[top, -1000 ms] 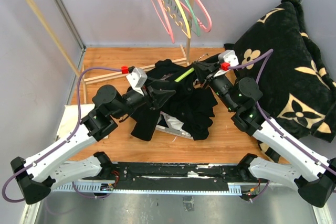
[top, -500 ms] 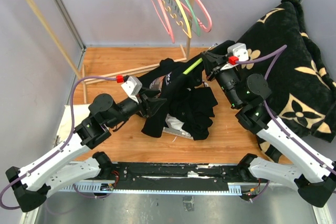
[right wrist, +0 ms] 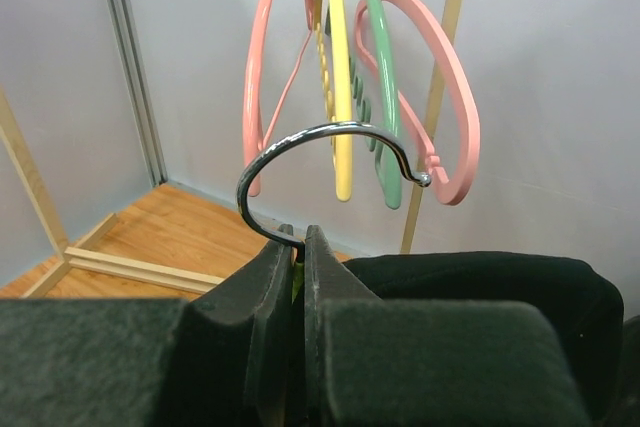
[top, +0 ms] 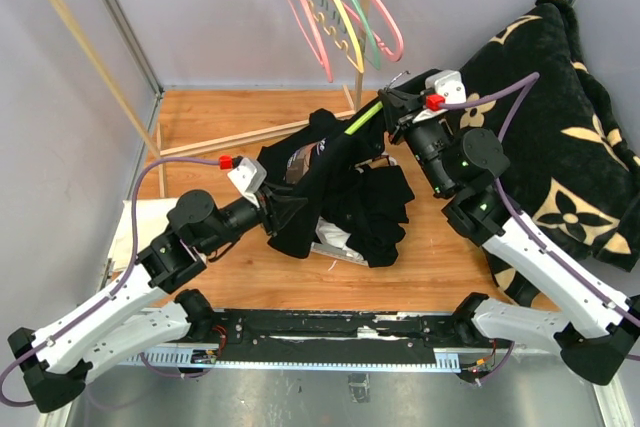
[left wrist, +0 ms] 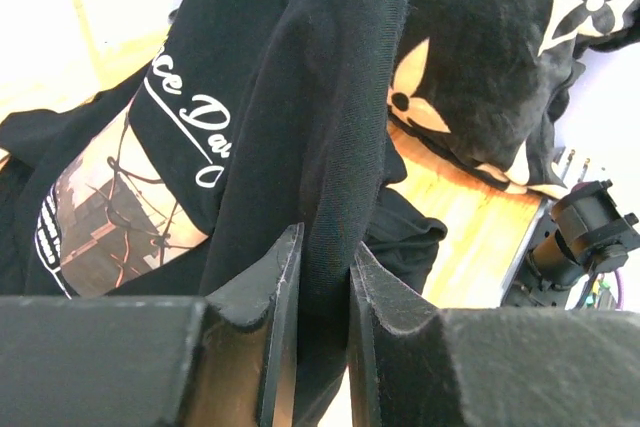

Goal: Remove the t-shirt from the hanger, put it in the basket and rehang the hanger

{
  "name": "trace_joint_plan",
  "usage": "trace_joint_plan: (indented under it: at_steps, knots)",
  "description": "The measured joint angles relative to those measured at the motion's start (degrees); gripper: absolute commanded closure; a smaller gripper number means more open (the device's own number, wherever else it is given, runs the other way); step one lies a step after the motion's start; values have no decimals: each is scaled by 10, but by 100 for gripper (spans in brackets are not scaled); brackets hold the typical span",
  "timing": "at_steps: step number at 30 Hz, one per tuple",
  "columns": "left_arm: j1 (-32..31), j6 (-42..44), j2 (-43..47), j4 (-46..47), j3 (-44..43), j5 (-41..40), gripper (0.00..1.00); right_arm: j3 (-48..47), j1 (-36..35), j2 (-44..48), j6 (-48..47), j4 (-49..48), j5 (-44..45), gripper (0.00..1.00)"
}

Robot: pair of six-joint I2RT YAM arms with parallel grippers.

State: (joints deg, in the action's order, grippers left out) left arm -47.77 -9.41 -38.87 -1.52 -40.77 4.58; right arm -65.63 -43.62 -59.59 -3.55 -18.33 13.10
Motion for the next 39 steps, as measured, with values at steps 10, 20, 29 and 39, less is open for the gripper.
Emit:
trace_joint_plan:
  at_steps: [10,20,29,39]
  knots:
    - [0,-25,36,-22,38,-4,56,-10,1,-12,-3,8,4,99]
    - [0,-38,41,-47,54,-6,71,-21,2,-13,-4,6,5,99]
    - [0,-55,46,-62,60,-30,100,-21,2,-14,-4,5,20,99]
    - [0,-98,19,-85,60,-54,100,-23,3,-14,-4,-10,54,99]
